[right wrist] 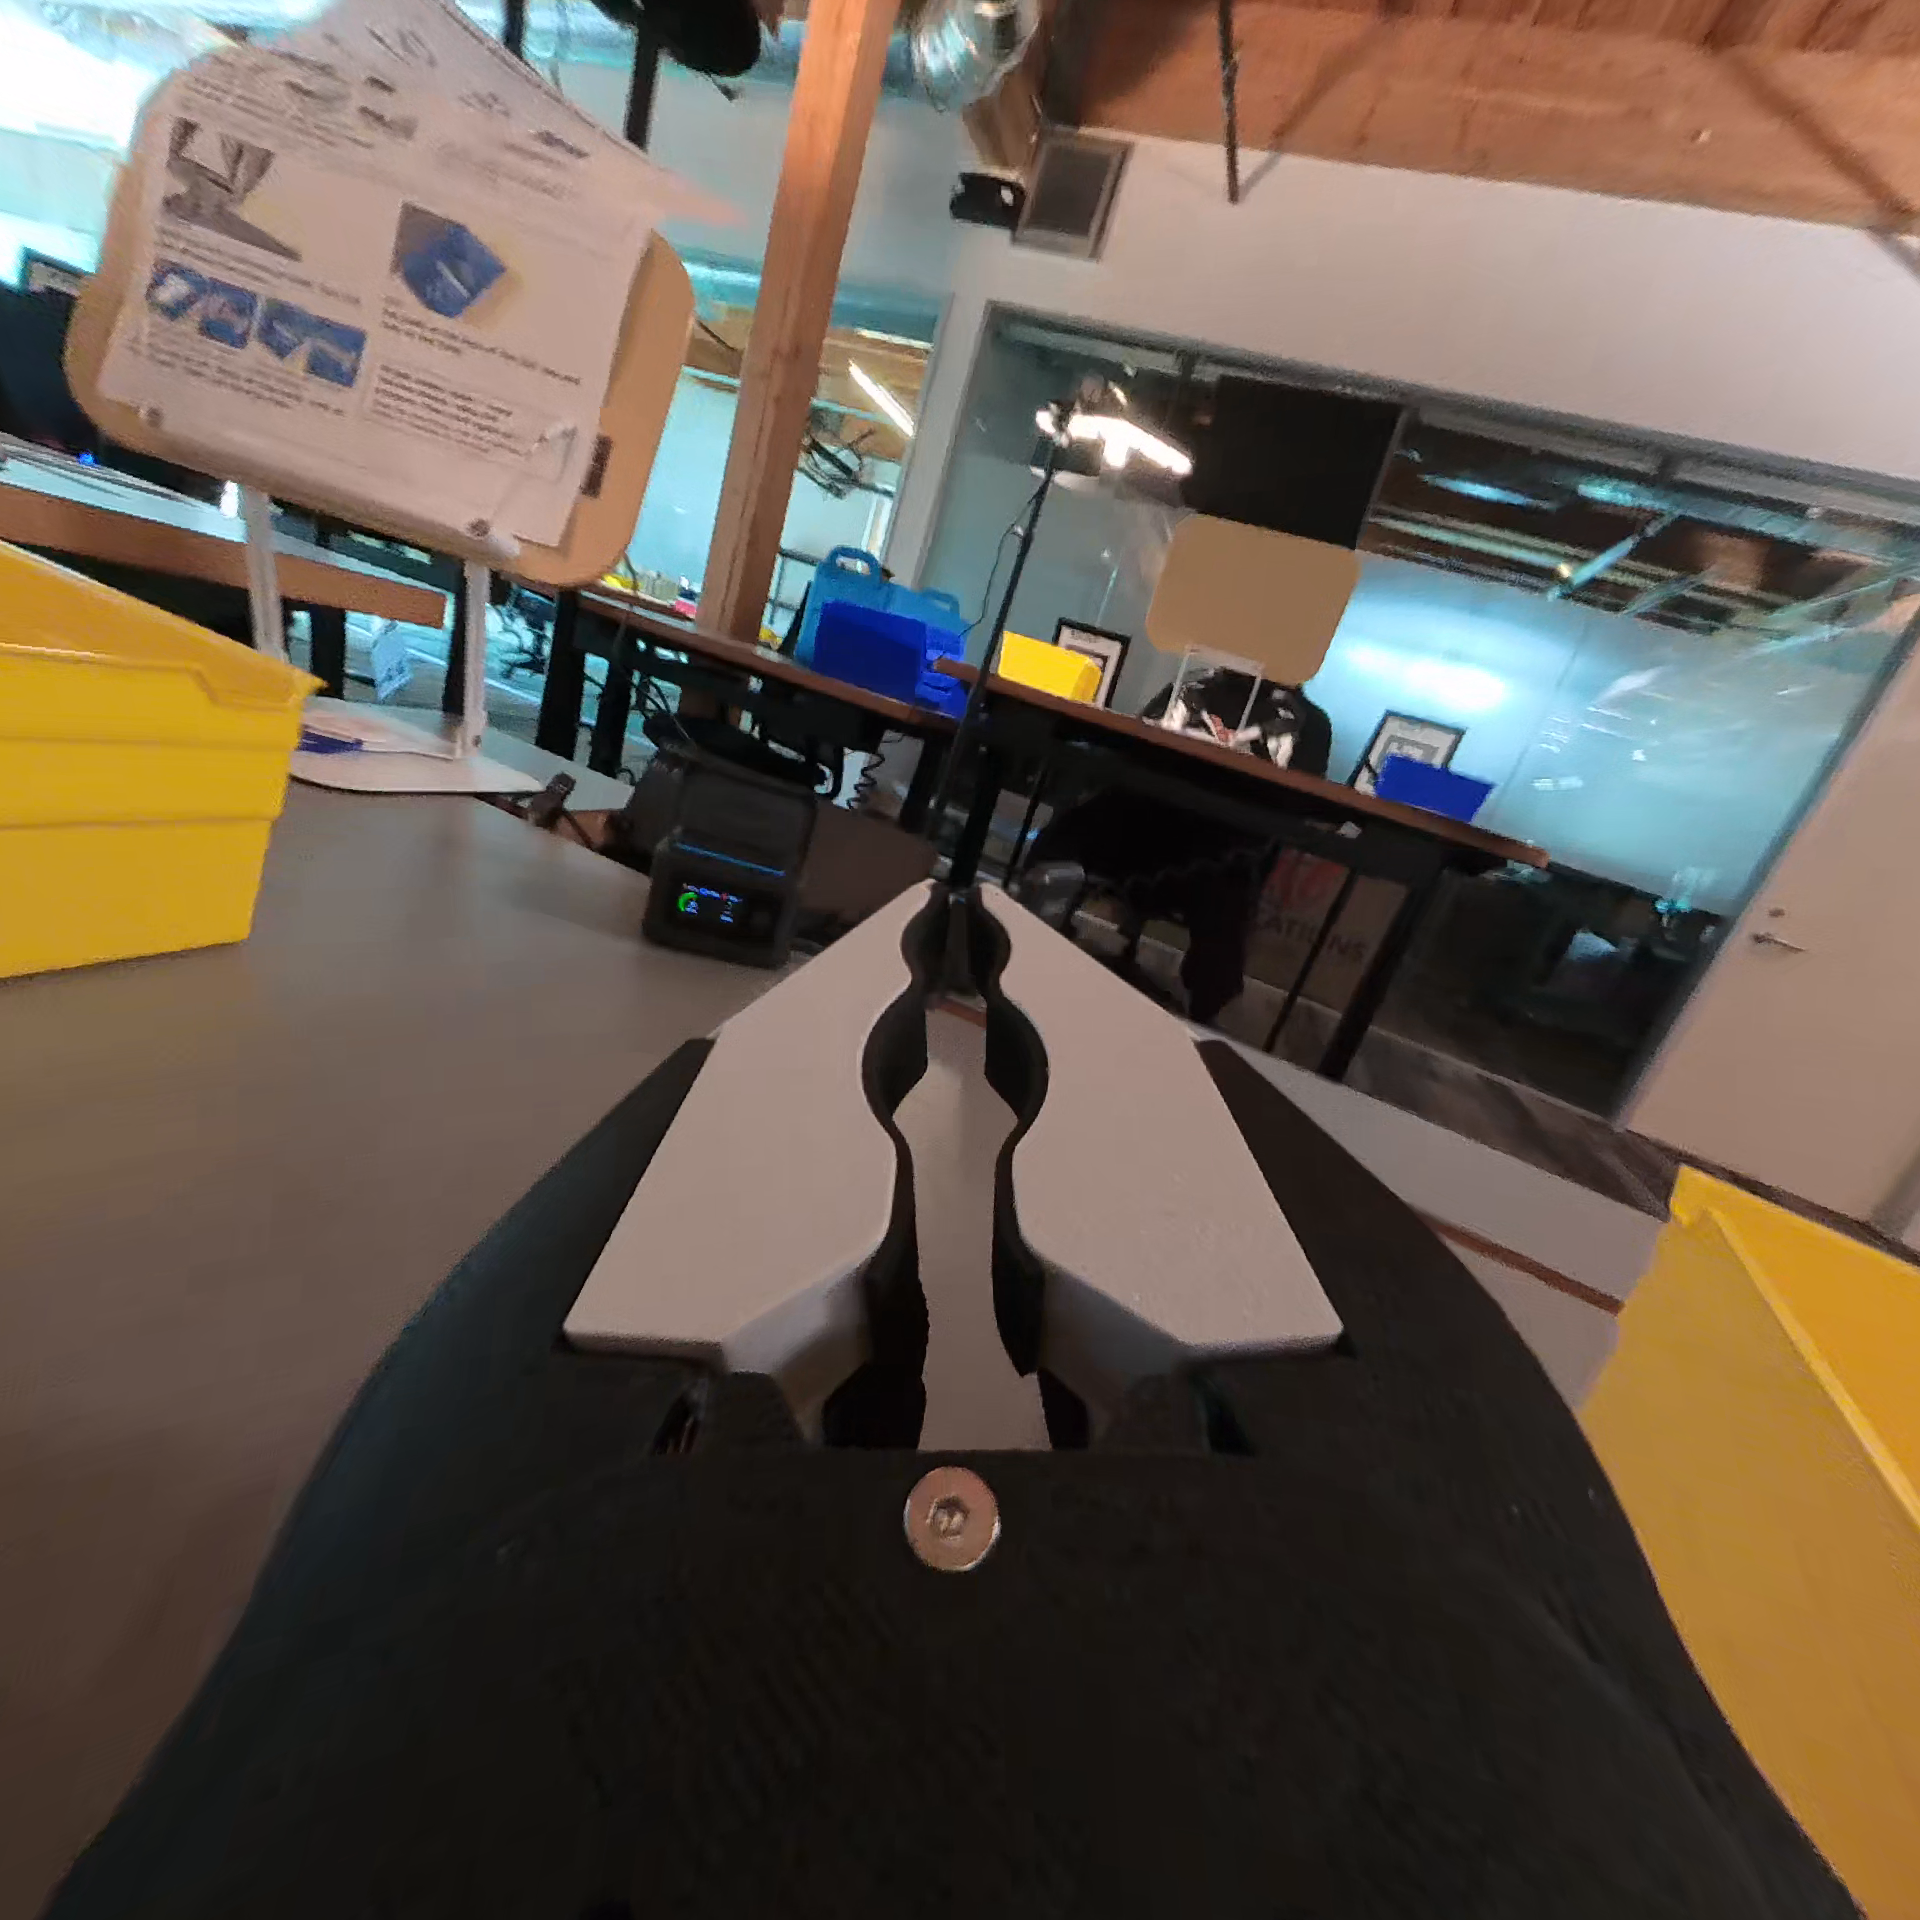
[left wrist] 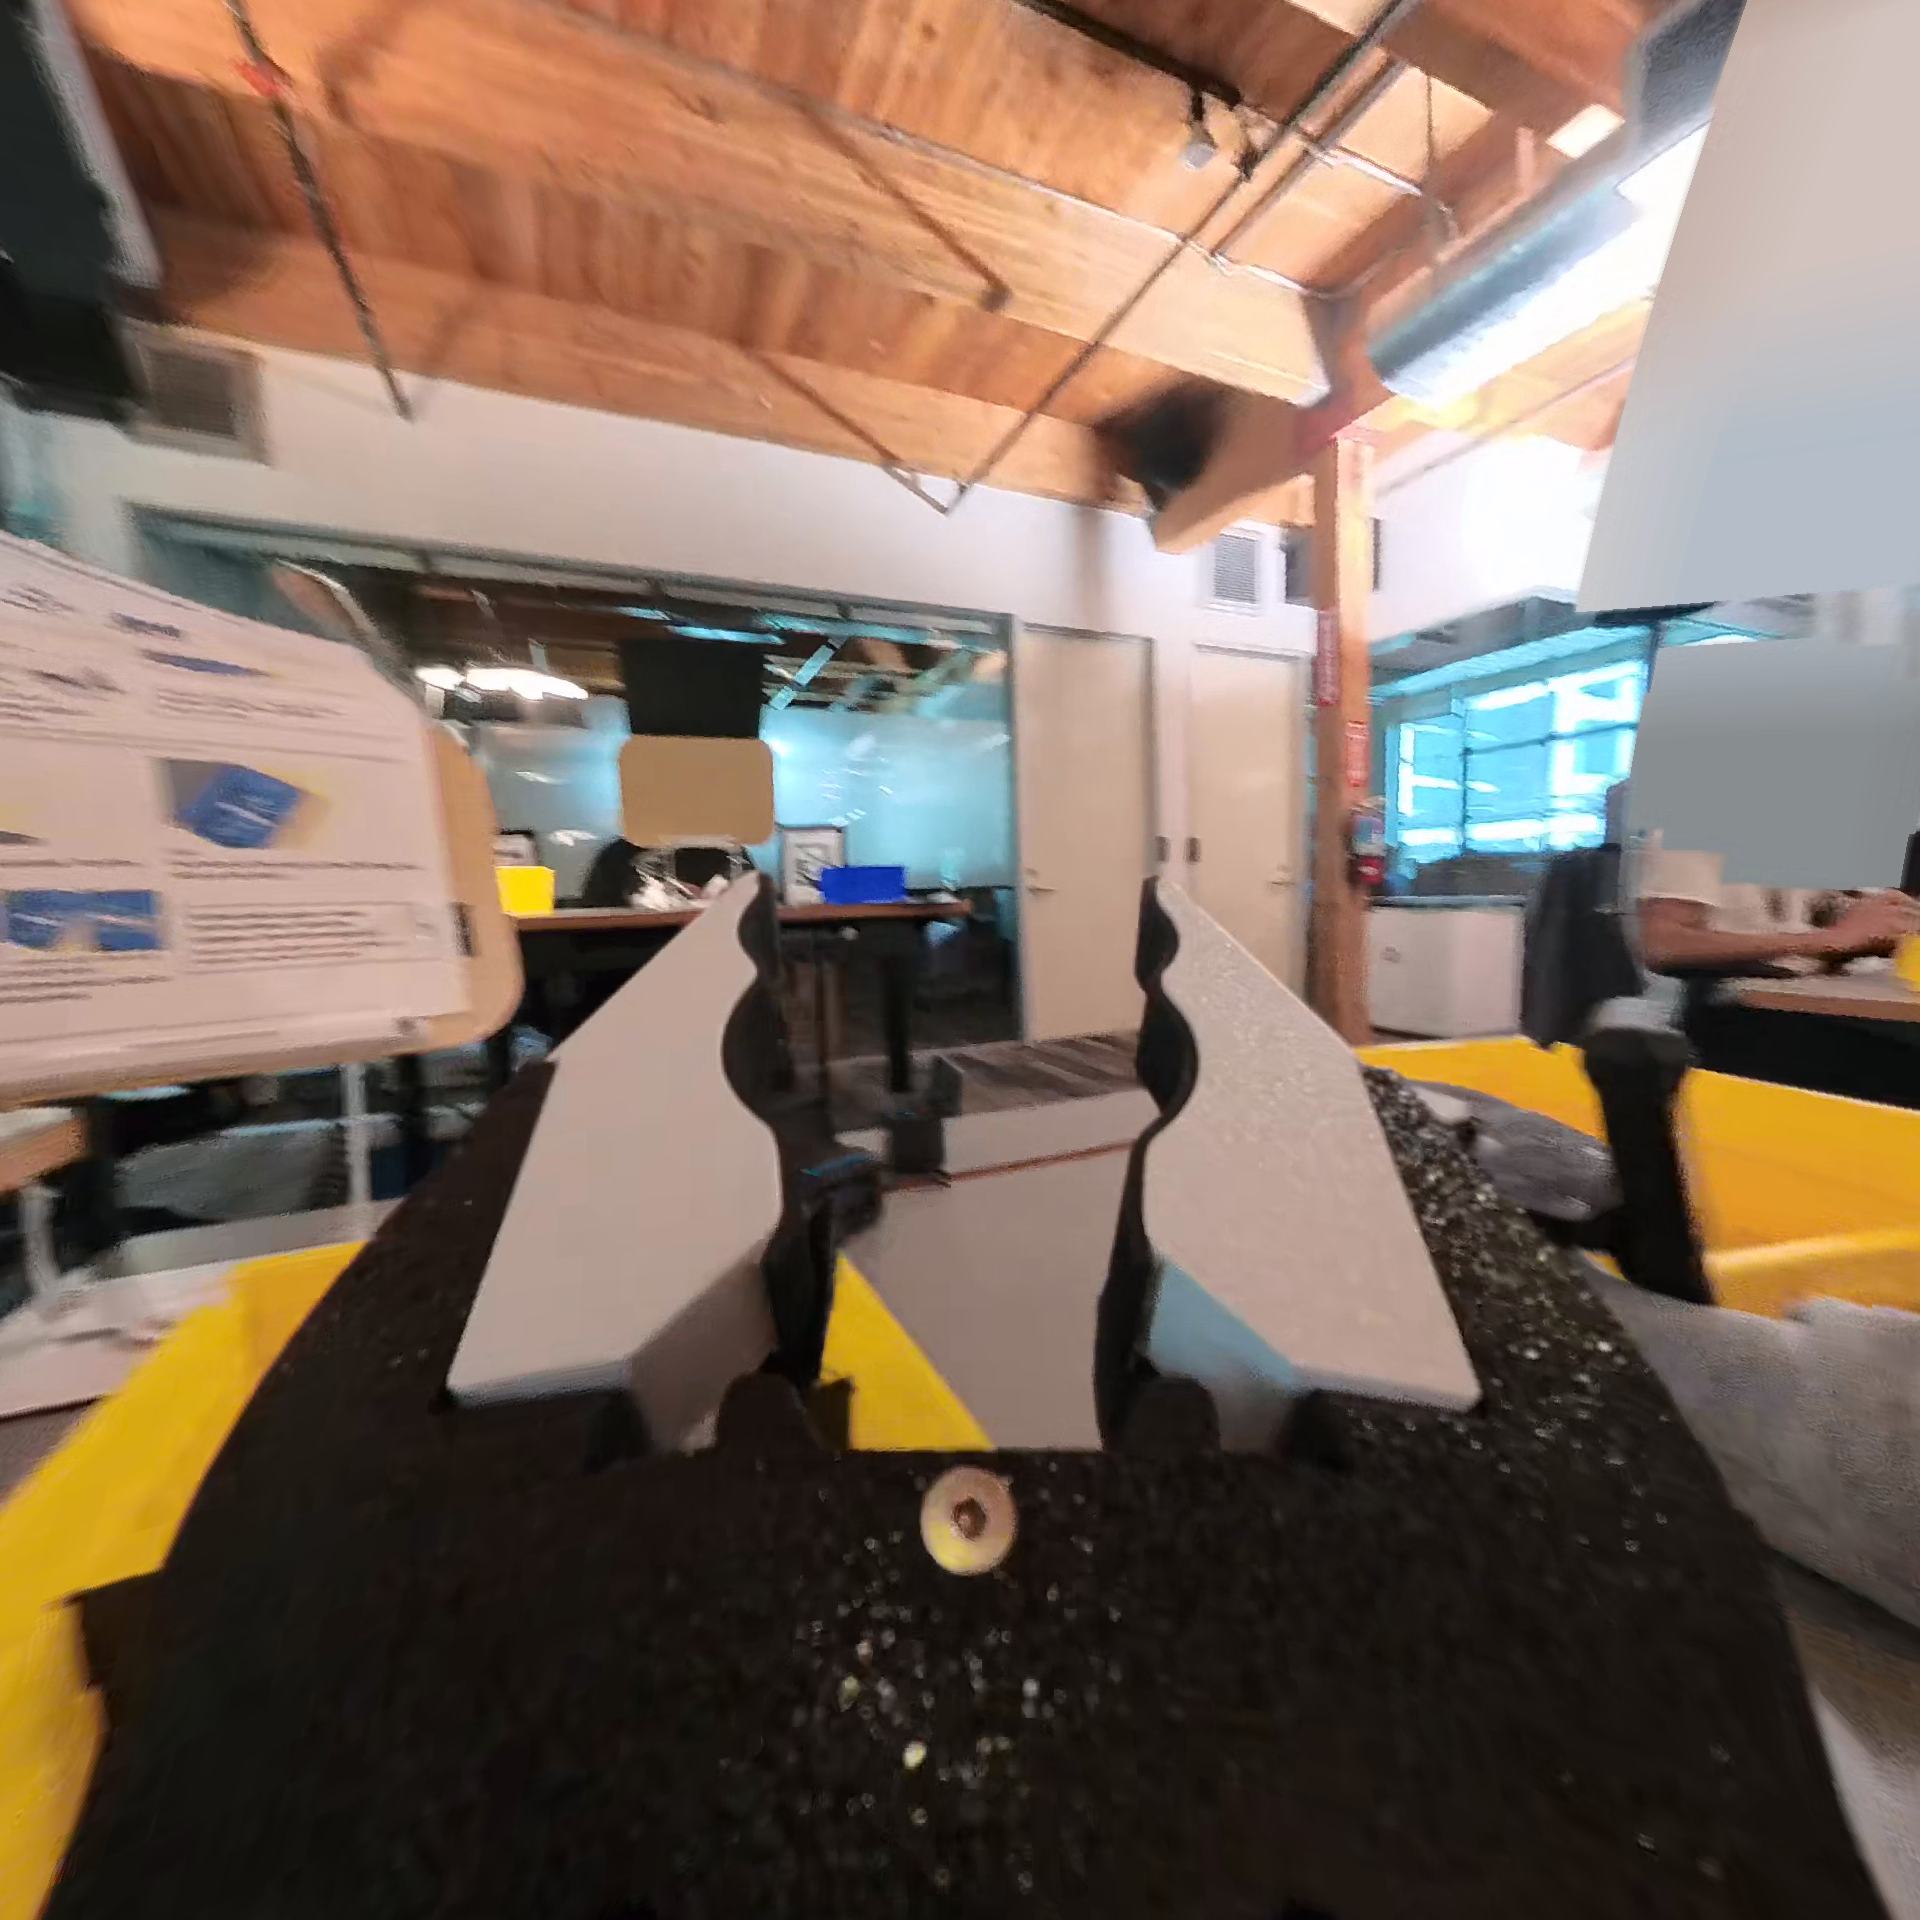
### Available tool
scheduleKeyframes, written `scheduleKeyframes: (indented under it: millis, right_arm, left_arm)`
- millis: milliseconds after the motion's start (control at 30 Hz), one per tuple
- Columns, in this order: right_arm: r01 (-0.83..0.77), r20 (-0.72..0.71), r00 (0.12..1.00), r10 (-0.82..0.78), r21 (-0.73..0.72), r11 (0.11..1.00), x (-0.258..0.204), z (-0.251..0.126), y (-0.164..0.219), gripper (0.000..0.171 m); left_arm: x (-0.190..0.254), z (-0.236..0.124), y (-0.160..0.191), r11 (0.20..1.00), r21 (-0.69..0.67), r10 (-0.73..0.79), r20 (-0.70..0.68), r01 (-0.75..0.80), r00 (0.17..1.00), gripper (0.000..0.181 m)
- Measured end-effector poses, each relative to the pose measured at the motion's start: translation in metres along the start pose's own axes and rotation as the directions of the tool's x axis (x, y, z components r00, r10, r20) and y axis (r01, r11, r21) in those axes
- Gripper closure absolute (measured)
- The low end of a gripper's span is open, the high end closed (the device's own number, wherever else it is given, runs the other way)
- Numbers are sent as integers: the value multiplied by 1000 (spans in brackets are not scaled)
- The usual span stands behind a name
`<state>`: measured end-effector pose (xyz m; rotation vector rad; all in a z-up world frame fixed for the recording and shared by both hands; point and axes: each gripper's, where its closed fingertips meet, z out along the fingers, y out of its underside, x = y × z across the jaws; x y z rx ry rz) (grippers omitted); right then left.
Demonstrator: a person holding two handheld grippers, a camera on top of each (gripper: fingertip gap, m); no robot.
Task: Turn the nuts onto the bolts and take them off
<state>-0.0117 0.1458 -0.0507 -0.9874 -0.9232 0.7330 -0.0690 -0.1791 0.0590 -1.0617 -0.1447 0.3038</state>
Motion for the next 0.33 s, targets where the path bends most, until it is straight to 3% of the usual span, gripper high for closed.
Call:
scheduleKeyframes:
  millis: [100, 200, 267, 333]
  right_arm:
    - [45, 65, 997, -49, 62, 997, -19, -3, -12, 170]
    - [116, 103, 987, -120, 50, 992, -37, 4, -9, 170]
    - [113, 119, 986, -116, 31, 993, -43, 6, -4, 170]
    - [114, 134, 984, -115, 18, 993, -46, 5, 0, 170]
  left_arm:
    - [-24, -14, -10, 997, 74, 22, 67, -27, 998, 125]
    - [-46, -14, -6, 1000, 12, 20, 120, -21, 993, 126]
    - [-57, -4, 9, 991, -132, 25, 98, -12, 995, 129]
    - [-69, 10, 40, 924, -381, -13, 49, 30, 999, 131]
